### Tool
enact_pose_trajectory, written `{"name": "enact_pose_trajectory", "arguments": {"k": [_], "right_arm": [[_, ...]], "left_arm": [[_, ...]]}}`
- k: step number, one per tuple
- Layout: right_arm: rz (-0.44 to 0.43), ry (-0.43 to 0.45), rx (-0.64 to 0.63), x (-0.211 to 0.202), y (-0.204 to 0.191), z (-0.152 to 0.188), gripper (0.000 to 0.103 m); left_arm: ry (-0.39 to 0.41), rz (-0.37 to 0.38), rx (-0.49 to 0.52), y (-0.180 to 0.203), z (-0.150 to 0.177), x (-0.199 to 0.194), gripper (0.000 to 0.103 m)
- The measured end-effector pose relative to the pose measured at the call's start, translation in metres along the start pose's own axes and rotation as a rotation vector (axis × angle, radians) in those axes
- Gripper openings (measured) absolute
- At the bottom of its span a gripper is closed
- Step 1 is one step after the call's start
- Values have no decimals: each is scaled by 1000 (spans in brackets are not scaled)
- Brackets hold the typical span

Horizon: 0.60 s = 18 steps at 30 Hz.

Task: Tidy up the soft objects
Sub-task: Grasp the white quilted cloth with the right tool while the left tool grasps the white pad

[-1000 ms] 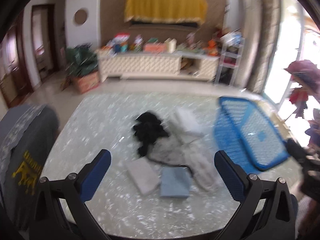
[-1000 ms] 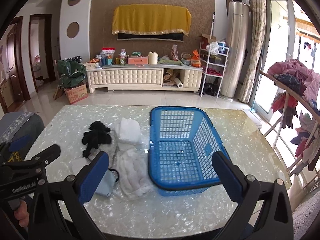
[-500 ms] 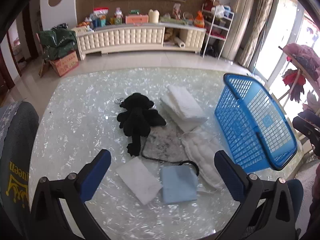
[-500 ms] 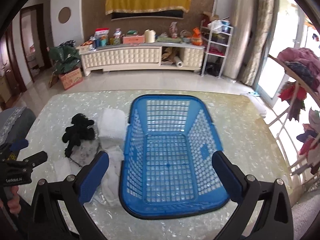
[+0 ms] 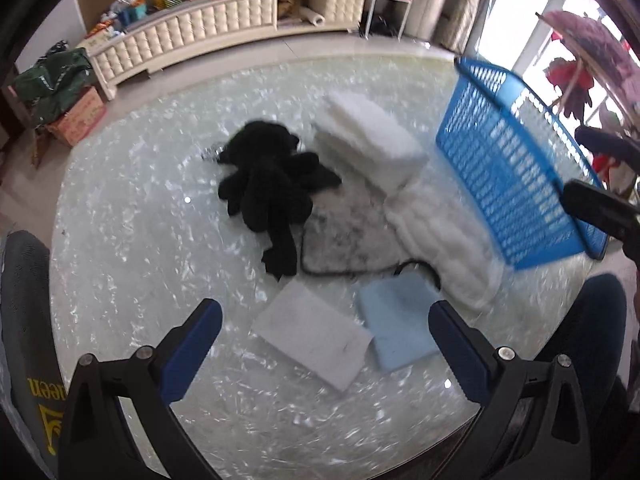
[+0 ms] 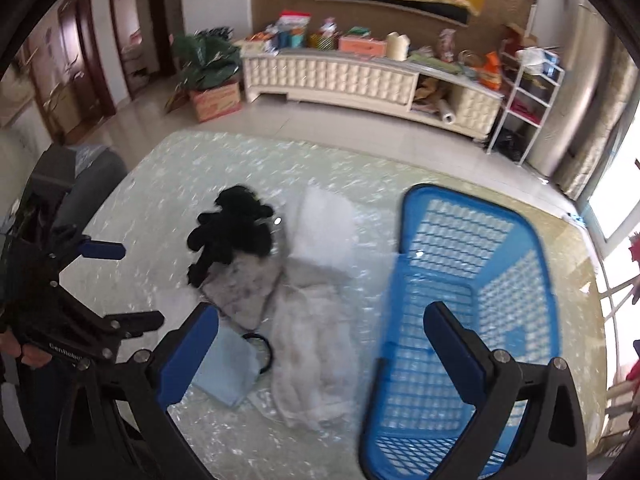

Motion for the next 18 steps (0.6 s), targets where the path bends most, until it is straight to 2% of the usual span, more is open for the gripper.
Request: {"name": "enact_pose_trajectory", "arguments": {"k": [5,9,13,18], "right_arm": [[-30,-82,-59,30,-14,-3,95],[-40,-136,-87,52,-23,-5,95],[-39,-183,-93,71,-27,-7,86],[-21,-241,-94,93,-29,-4,86]], "left_arm": [[-55,25,21,-10,10,22,92],[-102,35,18,-15,17,39,85],[-136,60,8,-19,24,54,83],[-176,90,-22,-22,29,70,83]]}}
Point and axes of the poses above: each gripper's, at about its wrist camera, not at the fingertips, and x roughly the way its jaws point, y to its right, z to its underside, the point moved 2 cm from there along x, roughly the way its jaws point, and after that the axes turned 9 degrees about -z, right-handed, at the moved point
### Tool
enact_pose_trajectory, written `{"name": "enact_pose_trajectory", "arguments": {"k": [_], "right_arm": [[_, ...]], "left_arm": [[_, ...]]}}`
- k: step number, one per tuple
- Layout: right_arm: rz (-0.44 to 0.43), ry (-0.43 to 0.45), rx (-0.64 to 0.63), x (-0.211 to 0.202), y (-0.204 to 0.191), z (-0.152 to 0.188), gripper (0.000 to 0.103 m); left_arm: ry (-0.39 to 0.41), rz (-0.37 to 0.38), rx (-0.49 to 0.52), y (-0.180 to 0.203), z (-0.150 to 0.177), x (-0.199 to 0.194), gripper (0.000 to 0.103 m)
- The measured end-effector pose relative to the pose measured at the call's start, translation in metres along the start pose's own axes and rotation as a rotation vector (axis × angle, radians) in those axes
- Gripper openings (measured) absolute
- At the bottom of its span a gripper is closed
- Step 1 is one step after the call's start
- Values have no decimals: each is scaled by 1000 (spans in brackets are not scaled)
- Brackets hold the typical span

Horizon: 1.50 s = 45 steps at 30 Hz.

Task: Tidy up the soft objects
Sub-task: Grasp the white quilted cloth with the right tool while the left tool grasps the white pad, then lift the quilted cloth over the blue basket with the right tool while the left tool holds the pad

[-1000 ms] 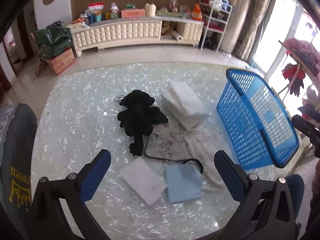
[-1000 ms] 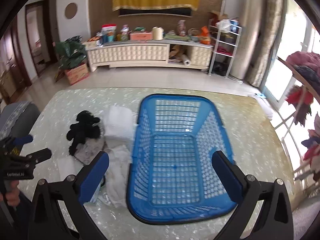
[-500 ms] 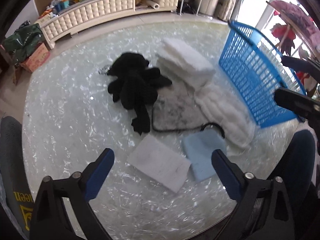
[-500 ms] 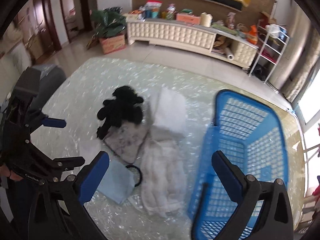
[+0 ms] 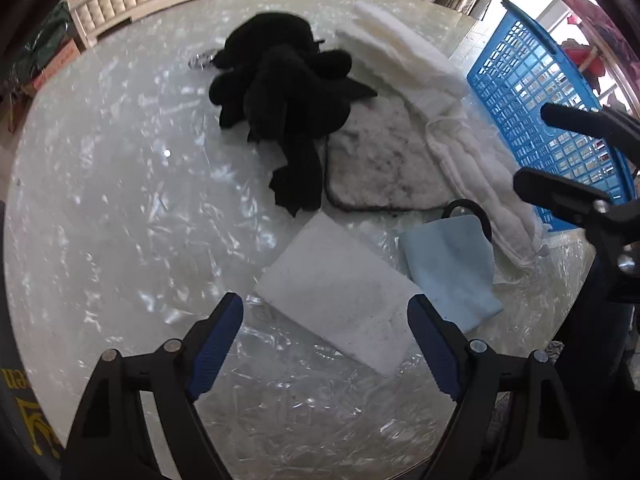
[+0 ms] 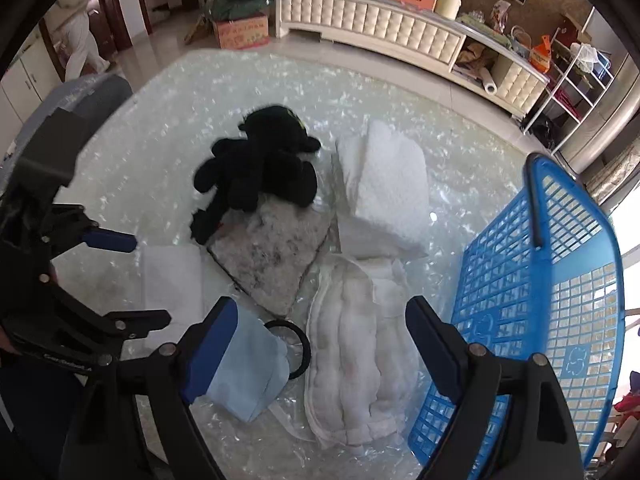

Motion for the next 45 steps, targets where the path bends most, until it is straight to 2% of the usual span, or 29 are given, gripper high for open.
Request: {"name": "enact_pose_trajectory", "arguments": {"k": [7,15,18,23,25,28,31,33,36,38,40,41,44,45], "right_arm": [[67,-101,42,30,7,6,85],[85,-151,107,49,26,7,81],[93,-171,133,57,34,7,75],[109,-205,173,69,47,10,75],[100,-213,194,74,53,11,76],[83,-213,220,76,60,9,76],[67,-211,234,79,65,7,76],[39,-204,250,83,73,6,72],[31,-189,261,82,87,10,59],[36,-182,265,77,91,13,46],[41,-180,265,69,88,15,41],[40,-179,263,65,89,17,38],[43,-181,247,59,89,22,31],[41,-181,246,58,87,25,30]], "left_arm": [[-16,-8,-30,-6,-5,22,83],[-16,-30,-27,-4,-18,29,83],[-22,-37,-20,-2,-19,30,83],[-14,-34,-6,-2,-18,30,83],[-7,-32,7,-1,-19,31,79],[4,-6,21,3,-22,26,65],[8,1,27,5,-23,26,60],[8,11,31,6,-23,25,54],[3,38,31,5,-23,25,45],[6,44,45,4,-14,23,42],[10,50,44,7,-9,20,40],[15,51,45,7,-7,18,36],[34,44,38,8,-4,10,13],[30,56,27,7,-2,9,12]]}}
Point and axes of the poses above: each gripper's, at about its wrist camera, not at the fingertips, and x roughly the way its jaws point, y to its right, z to its underside, the point moved 2 cm from there along x, roughly the way its jaws point, and after that the axes turned 9 degrees about -z, right-handed, at the moved point
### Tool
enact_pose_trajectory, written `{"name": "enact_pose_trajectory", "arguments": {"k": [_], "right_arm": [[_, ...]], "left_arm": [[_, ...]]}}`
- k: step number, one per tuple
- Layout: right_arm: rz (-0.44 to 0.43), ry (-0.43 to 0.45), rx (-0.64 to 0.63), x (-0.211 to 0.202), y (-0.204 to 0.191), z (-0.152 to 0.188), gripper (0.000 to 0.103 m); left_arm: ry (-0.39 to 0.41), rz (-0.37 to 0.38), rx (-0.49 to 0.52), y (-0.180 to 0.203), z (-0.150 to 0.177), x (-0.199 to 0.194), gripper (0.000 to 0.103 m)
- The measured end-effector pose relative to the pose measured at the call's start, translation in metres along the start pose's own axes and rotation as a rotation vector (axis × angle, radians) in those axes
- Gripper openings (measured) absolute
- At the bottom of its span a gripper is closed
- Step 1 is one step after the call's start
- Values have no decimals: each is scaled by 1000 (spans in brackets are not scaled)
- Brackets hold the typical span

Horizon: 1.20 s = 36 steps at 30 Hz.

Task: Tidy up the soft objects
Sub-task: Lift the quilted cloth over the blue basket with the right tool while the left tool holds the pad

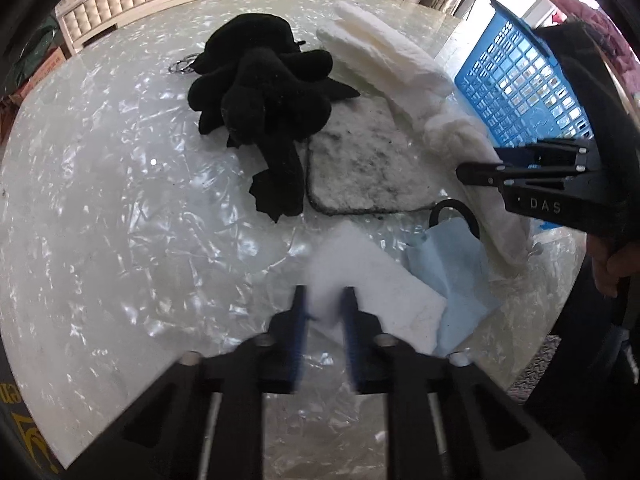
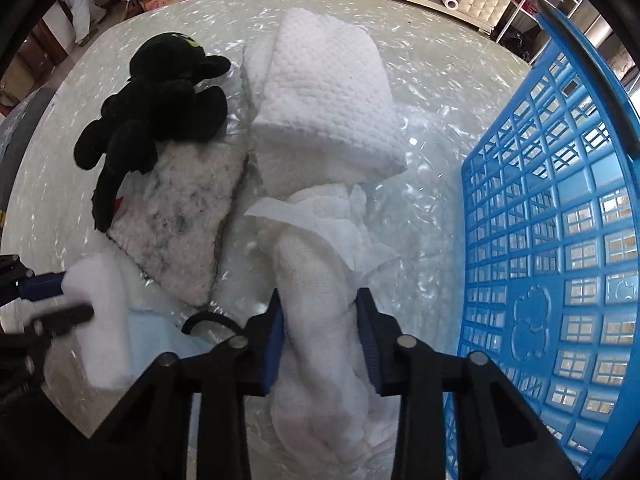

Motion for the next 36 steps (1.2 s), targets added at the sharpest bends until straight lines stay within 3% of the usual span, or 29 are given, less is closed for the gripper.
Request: {"name": "enact_pose_trajectory", "arguments": {"k": [9,24,36], "right_arm": [[-18,26,-15,-26,-14,25,28],[-49,116,-86,-109,-49,66,27],[-68,149,-154,-156,-43,83,27]], "left_arm": [[20,-9,-21,5,18,-14,9],[143,-22,9,30,31,-97,9],[181,10,78,72,17,-131,9]]}}
Point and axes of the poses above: each gripper's, at about its wrist camera, not at the fingertips, and x roughly the way its jaws point, y to its right, z to its underside, the point moved 2 cm from there along x, roughly the way its jaws point, and after that the axes turned 9 degrees about -z, right-handed, at the moved point
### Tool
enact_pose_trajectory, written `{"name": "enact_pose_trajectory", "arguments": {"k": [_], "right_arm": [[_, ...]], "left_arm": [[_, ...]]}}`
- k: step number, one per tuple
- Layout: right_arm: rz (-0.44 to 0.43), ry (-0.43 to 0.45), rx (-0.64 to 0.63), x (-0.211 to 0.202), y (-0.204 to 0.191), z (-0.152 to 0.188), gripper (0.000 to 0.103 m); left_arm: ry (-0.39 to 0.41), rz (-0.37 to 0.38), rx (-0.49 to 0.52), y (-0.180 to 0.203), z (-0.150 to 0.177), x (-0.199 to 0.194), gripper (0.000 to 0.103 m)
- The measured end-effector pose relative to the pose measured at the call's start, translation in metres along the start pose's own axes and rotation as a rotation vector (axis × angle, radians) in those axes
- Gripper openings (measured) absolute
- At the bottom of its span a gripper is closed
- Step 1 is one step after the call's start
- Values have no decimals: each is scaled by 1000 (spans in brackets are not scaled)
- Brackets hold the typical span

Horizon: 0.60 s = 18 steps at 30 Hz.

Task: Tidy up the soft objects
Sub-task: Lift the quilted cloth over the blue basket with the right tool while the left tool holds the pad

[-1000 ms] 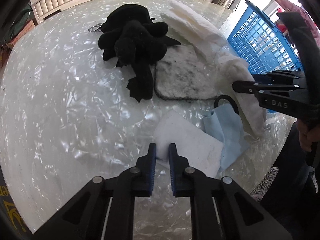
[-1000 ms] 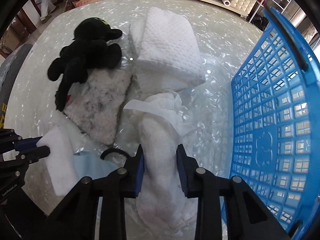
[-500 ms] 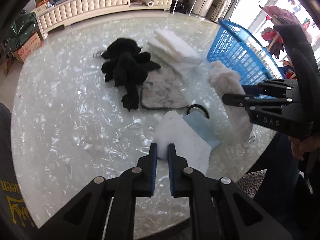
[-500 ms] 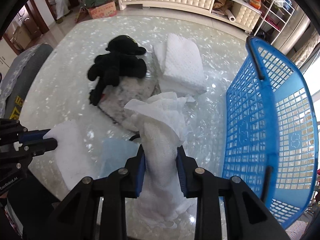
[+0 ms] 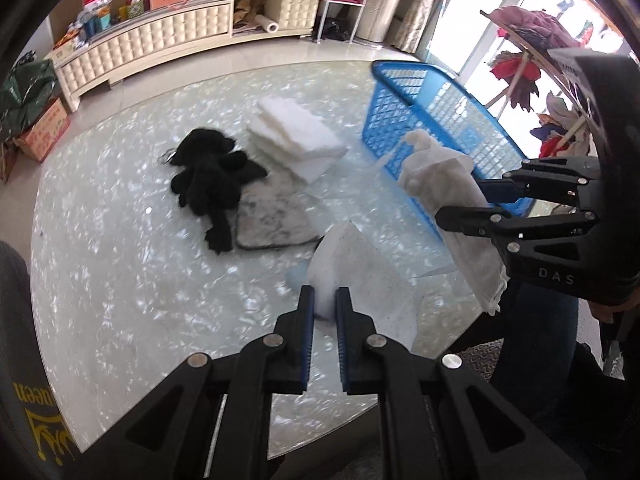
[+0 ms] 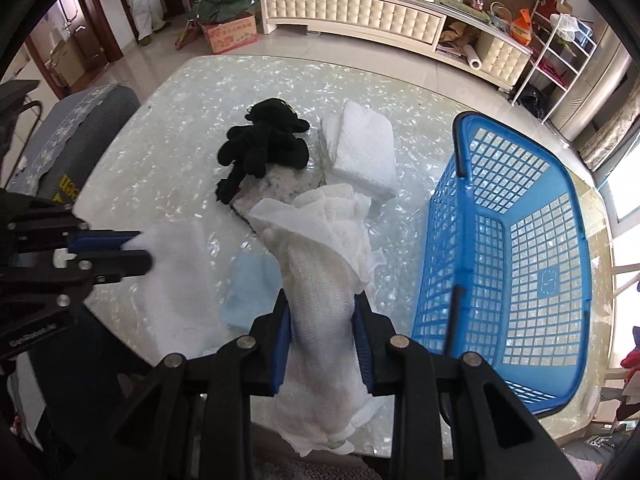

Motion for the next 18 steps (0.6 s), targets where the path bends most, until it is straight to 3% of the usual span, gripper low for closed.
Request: {"name": "enact_pose_trajectory", "arguments": {"k": [10,18], "right_arm": [[-20,-25,-63,-37,15,-3,27],[31,-65,-139,-48,43,-1,27]], "left_arm": [[20,18,73,30,-33,-9,9],[10,42,94,48,-51,6,9]]}}
Point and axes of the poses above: each gripper's, at about its wrist camera, not at the fingertips, and x roughly the way its jaws point, y to its right, z to its underside, the point moved 2 cm from there along x, roughly the way its jaws point, and after that the axes turned 9 degrees about -z, right-handed, at the moved point
